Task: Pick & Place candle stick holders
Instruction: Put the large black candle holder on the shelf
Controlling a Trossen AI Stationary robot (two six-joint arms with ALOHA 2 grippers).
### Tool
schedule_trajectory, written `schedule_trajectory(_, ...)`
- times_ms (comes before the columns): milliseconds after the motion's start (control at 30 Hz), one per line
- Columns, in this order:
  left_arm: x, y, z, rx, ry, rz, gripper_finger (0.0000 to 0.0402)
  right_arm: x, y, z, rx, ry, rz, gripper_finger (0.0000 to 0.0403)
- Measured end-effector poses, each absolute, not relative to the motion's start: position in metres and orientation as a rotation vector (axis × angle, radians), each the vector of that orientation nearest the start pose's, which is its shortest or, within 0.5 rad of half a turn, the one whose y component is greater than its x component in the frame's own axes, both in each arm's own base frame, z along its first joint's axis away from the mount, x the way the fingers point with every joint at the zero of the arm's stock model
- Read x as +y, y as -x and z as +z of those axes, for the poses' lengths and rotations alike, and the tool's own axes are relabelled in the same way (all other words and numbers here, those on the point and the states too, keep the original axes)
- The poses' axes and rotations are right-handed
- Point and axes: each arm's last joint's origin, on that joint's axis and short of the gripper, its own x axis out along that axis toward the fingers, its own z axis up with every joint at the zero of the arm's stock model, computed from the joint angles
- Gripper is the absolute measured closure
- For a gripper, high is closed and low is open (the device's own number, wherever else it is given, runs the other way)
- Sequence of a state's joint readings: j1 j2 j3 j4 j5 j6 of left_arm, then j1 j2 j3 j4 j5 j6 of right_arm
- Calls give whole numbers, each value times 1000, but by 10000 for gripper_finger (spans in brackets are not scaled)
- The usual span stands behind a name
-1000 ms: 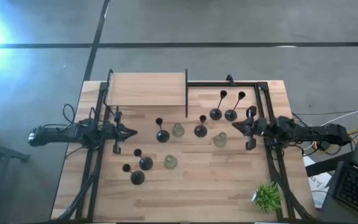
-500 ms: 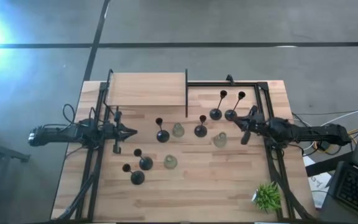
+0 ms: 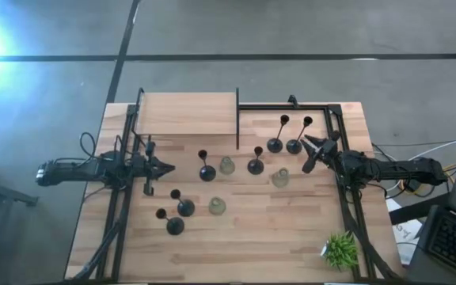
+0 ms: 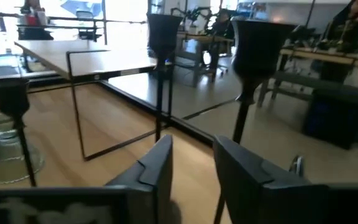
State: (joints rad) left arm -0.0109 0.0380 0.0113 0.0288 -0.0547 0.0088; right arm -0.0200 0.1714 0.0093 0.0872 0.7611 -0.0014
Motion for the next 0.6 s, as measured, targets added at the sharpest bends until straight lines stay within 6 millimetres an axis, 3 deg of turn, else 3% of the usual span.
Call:
schedule_trajectory(200, 0, -99, 167, -4, 24, 44, 376, -22, -99, 162, 82, 51, -803, 254)
schedule_trajectory(600, 0, -99, 167, -2, 47, 43, 376, -24, -97, 162, 61, 24, -889, 257)
